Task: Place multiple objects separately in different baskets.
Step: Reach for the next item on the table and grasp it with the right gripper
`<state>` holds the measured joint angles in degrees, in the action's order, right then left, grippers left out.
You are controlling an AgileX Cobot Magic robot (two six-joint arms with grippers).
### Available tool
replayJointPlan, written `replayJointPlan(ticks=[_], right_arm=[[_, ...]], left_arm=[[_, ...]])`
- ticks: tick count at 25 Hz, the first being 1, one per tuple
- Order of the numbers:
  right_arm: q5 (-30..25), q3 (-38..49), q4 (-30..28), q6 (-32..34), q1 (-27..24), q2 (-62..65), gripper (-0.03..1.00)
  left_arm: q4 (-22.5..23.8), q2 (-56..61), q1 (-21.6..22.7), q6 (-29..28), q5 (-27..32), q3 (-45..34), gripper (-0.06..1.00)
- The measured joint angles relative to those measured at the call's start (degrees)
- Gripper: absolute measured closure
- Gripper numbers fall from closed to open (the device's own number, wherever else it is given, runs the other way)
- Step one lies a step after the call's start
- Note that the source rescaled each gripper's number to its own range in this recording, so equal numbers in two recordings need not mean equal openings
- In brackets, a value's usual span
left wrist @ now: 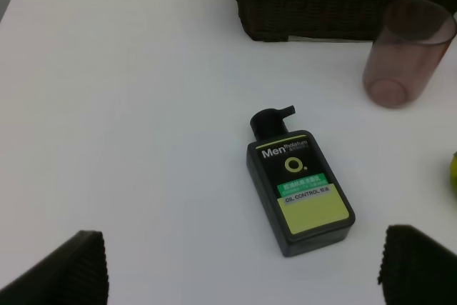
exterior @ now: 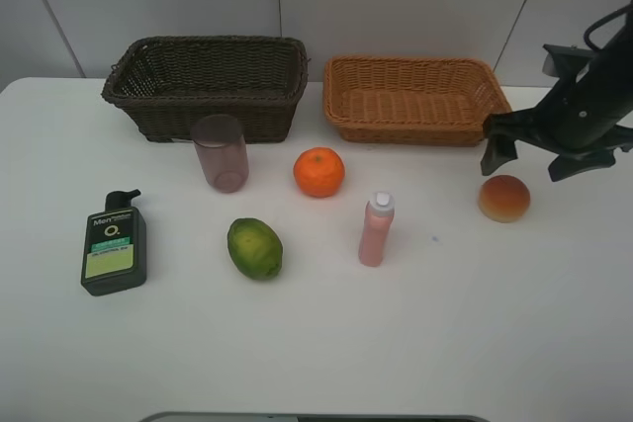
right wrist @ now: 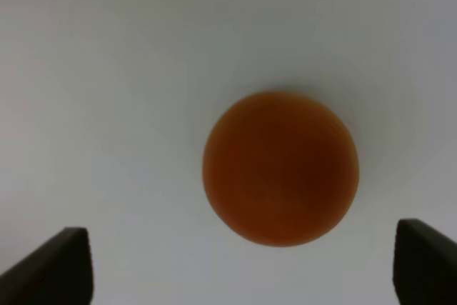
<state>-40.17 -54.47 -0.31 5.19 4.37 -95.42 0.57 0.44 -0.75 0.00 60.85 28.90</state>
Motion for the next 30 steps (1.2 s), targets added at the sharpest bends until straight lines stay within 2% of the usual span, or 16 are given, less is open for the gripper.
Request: replayJointPlan(ticks=[3, 6, 15, 30], right_arm=[[0.1, 0.0, -2.3, 1.3, 0.0, -3.3, -0.01], [0.1, -1.2, -4.7, 2.7, -0.1, -5.6, -0.03], [-2.6, -8.0, -5.8, 3.1, -0.1, -11.1, -0.03], [-0.5, -8.4, -6.2, 3.1, -0.1, -19.4, -0.03]], left_arm=[[0.0, 0.0, 0.0, 0.0, 0.0, 0.0, -0.03], [0.0, 0.0, 0.0, 0.0, 0.0, 0.0, -0.03], [0.0, 0.0, 0.0, 0.0, 0.0, 0.0, -0.03], [0.0, 0.0, 0.0, 0.0, 0.0, 0.0, -0.03]])
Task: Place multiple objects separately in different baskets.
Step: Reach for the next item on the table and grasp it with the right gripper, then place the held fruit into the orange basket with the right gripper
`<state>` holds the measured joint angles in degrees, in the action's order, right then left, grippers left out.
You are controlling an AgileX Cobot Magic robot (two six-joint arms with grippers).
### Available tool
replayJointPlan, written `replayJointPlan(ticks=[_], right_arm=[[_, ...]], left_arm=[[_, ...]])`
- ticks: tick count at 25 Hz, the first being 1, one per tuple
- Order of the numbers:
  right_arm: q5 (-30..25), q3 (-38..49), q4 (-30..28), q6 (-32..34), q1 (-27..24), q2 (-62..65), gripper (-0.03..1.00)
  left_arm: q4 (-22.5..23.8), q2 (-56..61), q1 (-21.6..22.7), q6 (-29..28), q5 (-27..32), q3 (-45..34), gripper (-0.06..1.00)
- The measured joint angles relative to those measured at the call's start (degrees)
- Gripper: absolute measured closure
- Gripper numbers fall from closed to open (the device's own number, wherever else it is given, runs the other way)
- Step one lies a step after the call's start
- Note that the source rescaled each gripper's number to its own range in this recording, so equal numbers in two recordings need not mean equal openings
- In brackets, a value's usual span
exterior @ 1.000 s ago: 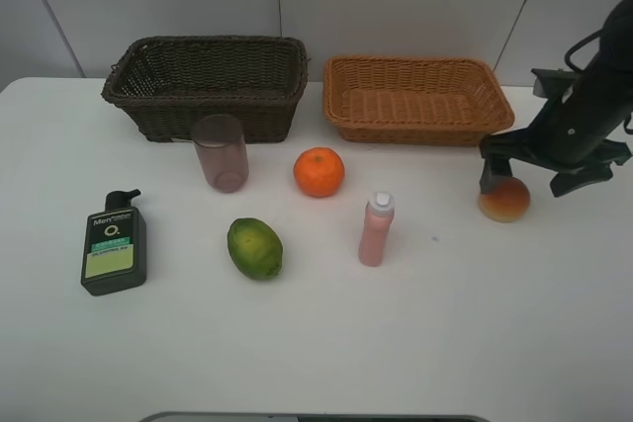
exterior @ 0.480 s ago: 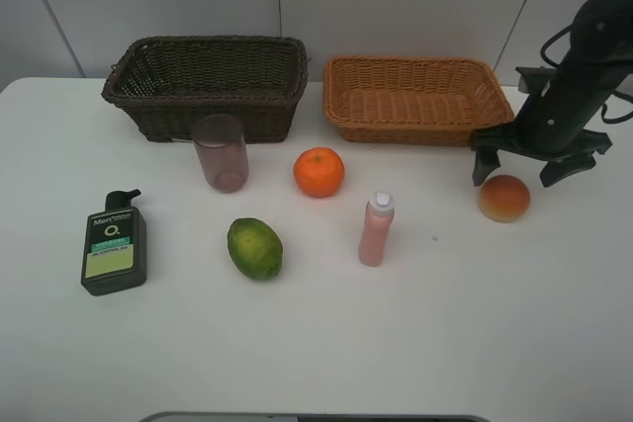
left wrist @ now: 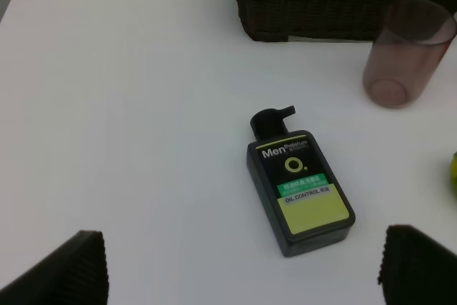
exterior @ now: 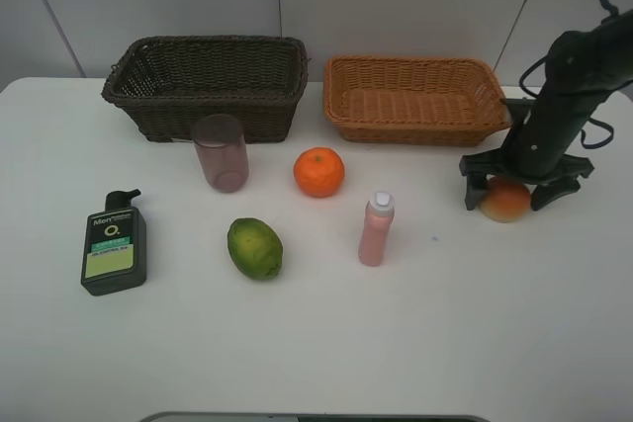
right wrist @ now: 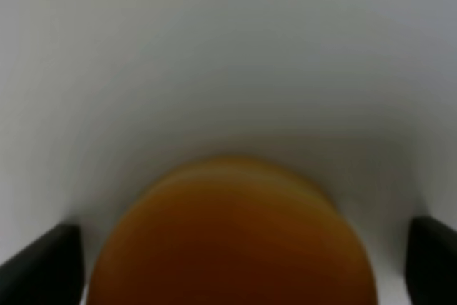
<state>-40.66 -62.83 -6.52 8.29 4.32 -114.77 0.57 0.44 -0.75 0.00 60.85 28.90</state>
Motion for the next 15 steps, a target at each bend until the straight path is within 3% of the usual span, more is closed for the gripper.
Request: replayJointPlan(ticks=[3, 7, 15], right_arm=[[-0.1, -0.3, 0.0, 0.0, 0.0, -0.3, 0.05], [-0.1, -0.3, 0.0, 0.0, 0.0, -0.3, 0.52], [-0.1, -0.3, 0.1, 0.0, 0.0, -0.3, 0.52]], left_arm=[[0.0, 0.0, 0.0, 0.0, 0.0, 0.0, -0.03], [0.0, 0.0, 0.0, 0.0, 0.0, 0.0, -0.03], [0.0, 0.0, 0.0, 0.0, 0.0, 0.0, -0.03]])
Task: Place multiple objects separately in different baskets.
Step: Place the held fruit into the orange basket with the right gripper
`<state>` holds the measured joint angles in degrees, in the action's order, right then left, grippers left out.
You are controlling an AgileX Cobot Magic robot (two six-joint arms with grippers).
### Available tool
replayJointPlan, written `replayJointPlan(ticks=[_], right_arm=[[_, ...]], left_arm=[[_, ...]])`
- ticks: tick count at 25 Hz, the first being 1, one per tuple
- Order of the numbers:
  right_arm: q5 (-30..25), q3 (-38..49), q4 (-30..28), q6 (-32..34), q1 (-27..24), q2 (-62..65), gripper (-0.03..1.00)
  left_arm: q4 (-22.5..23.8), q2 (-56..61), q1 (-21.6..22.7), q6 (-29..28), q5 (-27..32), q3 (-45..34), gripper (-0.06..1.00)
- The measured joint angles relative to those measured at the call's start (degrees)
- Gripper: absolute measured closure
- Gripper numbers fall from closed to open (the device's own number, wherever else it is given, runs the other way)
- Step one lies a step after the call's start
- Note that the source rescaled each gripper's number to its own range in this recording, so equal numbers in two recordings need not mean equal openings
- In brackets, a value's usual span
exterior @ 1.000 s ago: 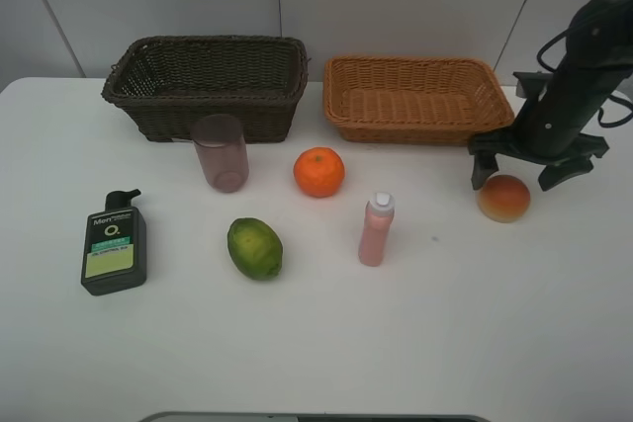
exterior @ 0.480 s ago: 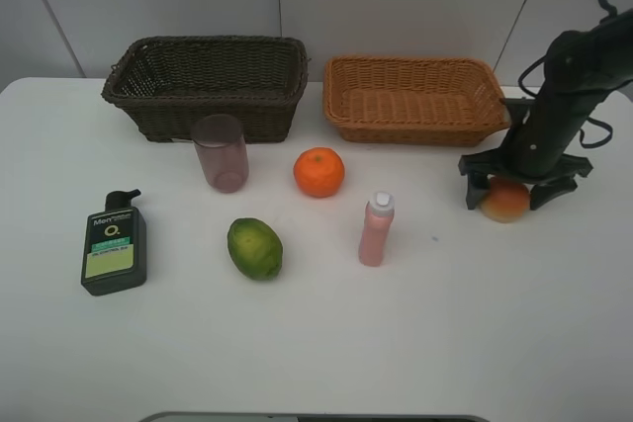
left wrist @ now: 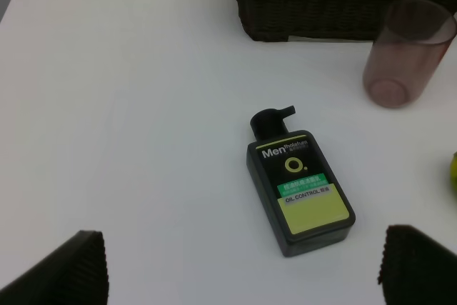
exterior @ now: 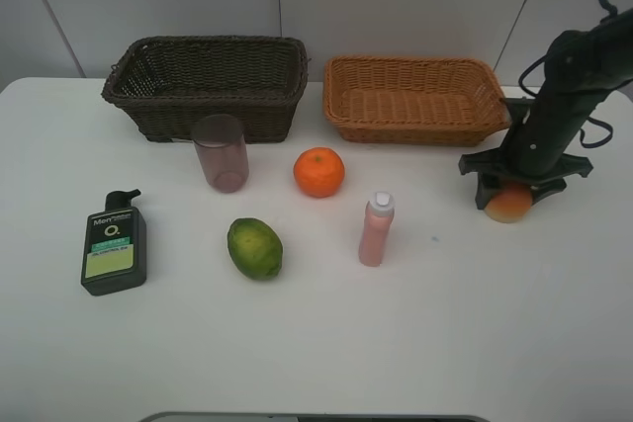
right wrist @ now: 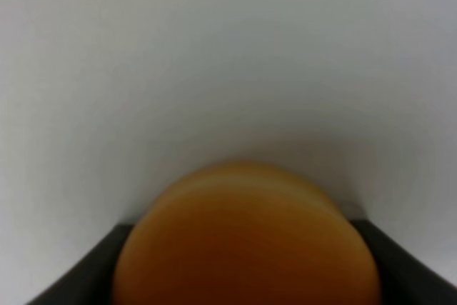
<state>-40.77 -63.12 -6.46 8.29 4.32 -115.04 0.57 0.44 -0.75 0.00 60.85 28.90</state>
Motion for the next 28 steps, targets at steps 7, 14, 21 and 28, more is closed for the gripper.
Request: replayJointPlan(ticks=[7, 14, 21, 28], right_arm=[[0.0, 0.0, 0.0, 0.0, 0.0, 0.0, 0.52], [0.4, 0.0, 0.0, 0.0, 0.0, 0.0, 0.52], [0.3, 0.0, -0.1, 0.0, 0.0, 0.6, 0.52], [-7.2, -0.5, 0.5, 0.0, 0.0, 7.2, 0.52]], left_arm=[[0.0, 0.0, 0.0, 0.0, 0.0, 0.0, -0.03], [0.0, 0.0, 0.0, 0.0, 0.0, 0.0, -0.03], [0.0, 0.0, 0.0, 0.0, 0.0, 0.0, -0.03], [0.0, 0.0, 0.0, 0.0, 0.0, 0.0, -0.03]])
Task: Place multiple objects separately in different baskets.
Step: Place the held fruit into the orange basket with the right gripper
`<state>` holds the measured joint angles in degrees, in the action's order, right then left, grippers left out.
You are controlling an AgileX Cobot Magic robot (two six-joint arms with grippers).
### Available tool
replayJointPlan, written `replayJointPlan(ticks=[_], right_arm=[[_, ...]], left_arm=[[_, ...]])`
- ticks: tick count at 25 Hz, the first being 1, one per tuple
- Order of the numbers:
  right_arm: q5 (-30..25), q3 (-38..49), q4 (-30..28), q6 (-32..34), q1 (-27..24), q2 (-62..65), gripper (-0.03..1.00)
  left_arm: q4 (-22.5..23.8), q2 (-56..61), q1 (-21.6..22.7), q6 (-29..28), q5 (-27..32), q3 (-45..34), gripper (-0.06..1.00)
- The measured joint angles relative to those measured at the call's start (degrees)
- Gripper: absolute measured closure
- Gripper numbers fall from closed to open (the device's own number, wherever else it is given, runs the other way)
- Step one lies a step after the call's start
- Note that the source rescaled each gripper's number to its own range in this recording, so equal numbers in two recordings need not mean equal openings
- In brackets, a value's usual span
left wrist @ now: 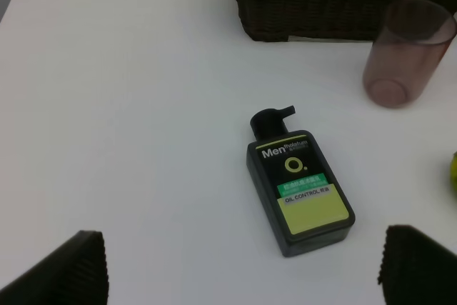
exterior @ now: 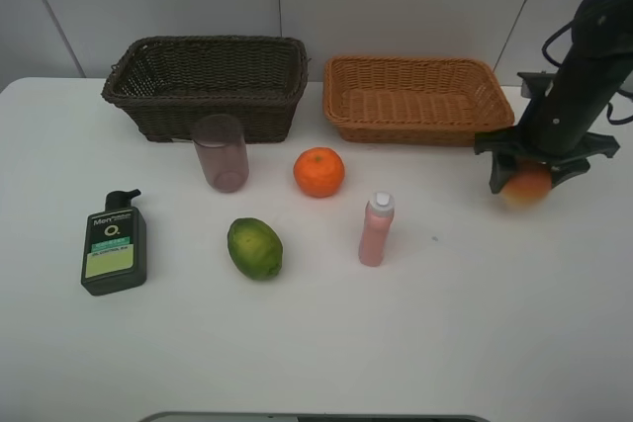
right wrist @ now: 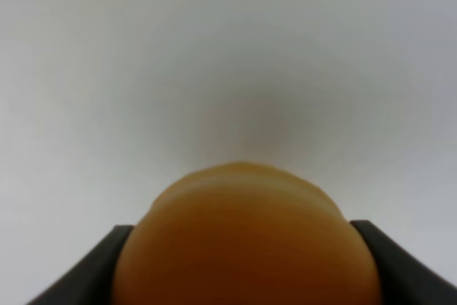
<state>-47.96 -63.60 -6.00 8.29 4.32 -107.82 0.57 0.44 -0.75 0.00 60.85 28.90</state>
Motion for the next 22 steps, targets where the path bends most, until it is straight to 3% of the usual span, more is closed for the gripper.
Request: replayJointPlan(ticks=[6, 11, 22], right_arm=[[-10.5, -9.7, 1.0, -0.2, 2.0, 0.8, 0.52], [-15.4, -21.8, 1.1, -1.3, 6.5, -0.4, 0.52], [-16.8, -46.6, 0.3, -1.5, 9.3, -16.0, 0.52]], left_arm=[[0.0, 0.0, 0.0, 0.0, 0.0, 0.0, -0.03], [0.0, 0.0, 0.0, 0.0, 0.0, 0.0, -0.03], [0.0, 0.0, 0.0, 0.0, 0.0, 0.0, -0.03]])
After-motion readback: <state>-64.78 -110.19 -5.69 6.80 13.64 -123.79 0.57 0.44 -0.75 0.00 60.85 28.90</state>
